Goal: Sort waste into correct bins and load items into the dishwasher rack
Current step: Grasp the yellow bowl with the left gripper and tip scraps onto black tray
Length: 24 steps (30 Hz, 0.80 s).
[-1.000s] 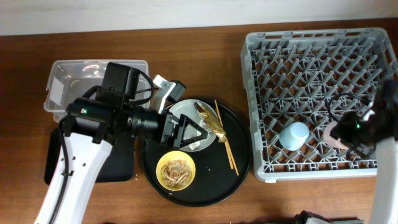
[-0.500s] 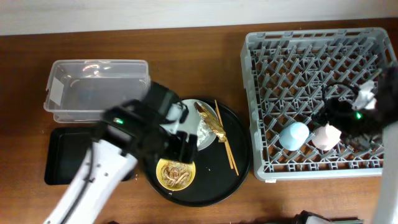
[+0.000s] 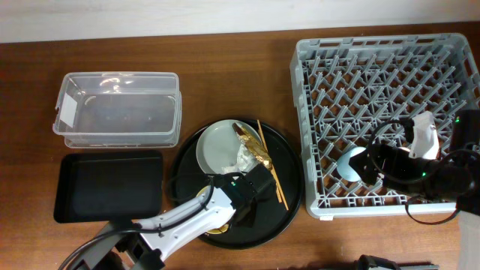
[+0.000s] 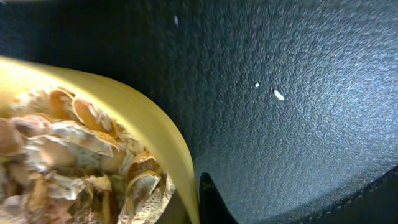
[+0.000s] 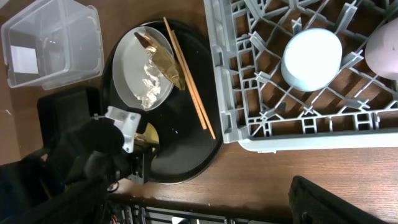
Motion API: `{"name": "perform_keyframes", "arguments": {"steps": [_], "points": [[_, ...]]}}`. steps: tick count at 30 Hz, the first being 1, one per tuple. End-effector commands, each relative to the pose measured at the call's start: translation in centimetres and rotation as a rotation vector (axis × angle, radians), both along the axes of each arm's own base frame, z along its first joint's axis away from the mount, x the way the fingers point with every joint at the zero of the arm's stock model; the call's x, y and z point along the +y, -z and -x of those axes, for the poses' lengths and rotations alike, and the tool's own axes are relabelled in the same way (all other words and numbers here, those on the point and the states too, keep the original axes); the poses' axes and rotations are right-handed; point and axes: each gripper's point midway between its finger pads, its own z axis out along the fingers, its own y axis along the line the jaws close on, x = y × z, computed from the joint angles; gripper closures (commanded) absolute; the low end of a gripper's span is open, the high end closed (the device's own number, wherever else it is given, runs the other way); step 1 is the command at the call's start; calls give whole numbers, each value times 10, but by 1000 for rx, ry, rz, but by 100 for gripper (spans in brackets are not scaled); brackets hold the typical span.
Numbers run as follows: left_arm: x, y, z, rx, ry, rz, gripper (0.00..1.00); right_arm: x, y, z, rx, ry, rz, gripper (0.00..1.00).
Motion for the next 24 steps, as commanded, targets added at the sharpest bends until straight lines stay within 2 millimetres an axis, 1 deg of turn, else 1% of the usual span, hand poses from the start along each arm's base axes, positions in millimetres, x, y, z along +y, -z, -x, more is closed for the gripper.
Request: {"name": "perform_keyframes", "arguments": {"steps": [1,2,4,5,6,8,9,10,12,13,14,15,16,18,19,21,23,24], "points": [[-1,-8,5,34,-8,-6,100,4,-2,0,-14,-25,-3,7],[-1,-23,4,32,-10,-4,99,4,-2,0,-14,-25,-3,7],[9,-74,-4,11,-14,20,100,3,-2,0,-13,-24,-1,7],[19,-102,-13,-15,-16,42,100,3,-2,0,-13,-24,-1,7],[34,-126,-23,-39,-48,69,100,3,-2,0,-13,-24,-1,7],[53,-153,-35,-42,-75,169,100,3,-2,0,-13,-24,0,7],[72,-164,-43,-29,-118,258,100,3,-2,0,-13,-24,-1,7],[90,-167,-50,-17,-152,307,100,3,-2,0,-13,-24,-1,7],[131,-166,-70,-20,-215,438,100,3,-2,0,-13,-24,-1,7],[157,-161,-83,-35,-260,524,100,3,-2,0,-13,-24,-1,7],[169,-155,-88,-36,-291,575,100,3,-2,0,-13,-24,-1,7],[175,-152,-92,-38,-288,656,100,3,-2,0,-13,-24,-1,7],[178,-151,-98,-51,-275,812,100,3,-2,0,-13,-24,-1,7],[188,-155,-105,-108,-259,1058,100,3,-2,0,-13,-24,-1,7],[196,-152,-106,-120,-273,1117,100,3,-2,0,-13,-24,-1,7],[206,-149,-109,-144,-295,1197,100,3,-2,0,-13,-24,-1,7],[218,-135,-112,-105,-386,1258,100,3,-2,0,-13,-24,-1,6],[219,-130,-112,-93,-398,1269,100,3,-2,0,-13,-24,-1,7]]}}
